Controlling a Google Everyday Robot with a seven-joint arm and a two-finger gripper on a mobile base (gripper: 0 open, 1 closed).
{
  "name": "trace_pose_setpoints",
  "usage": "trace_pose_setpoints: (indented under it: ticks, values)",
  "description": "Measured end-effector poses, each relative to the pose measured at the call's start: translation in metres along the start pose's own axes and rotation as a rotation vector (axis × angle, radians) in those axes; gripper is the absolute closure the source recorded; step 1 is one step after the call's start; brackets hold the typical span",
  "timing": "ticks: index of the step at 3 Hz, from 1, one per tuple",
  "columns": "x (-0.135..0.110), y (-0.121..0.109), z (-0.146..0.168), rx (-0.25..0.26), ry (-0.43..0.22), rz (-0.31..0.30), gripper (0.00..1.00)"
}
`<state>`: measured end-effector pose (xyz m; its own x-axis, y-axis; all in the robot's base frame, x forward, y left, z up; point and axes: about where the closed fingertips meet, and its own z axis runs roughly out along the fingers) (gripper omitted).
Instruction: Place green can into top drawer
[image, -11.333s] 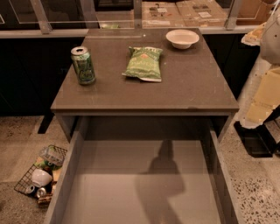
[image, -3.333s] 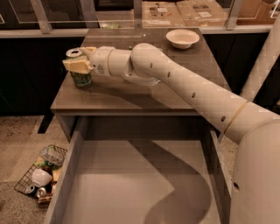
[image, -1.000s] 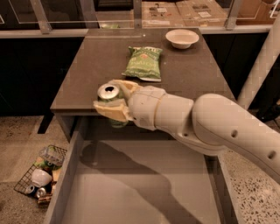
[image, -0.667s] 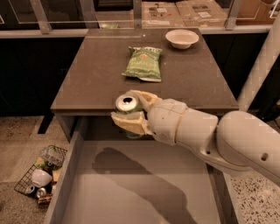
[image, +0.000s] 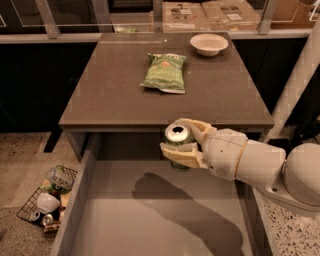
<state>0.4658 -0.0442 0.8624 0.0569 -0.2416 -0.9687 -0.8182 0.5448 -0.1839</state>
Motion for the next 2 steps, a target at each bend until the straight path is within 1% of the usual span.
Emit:
trace_pose_setpoints:
  ticks: [1,2]
  values:
    - [0.033,-0.023,-0.003,-0.030,0.029,0.038,1.00]
    - [0.065,-0.034,-0.007,-0.039,0.031,0.082,1.00]
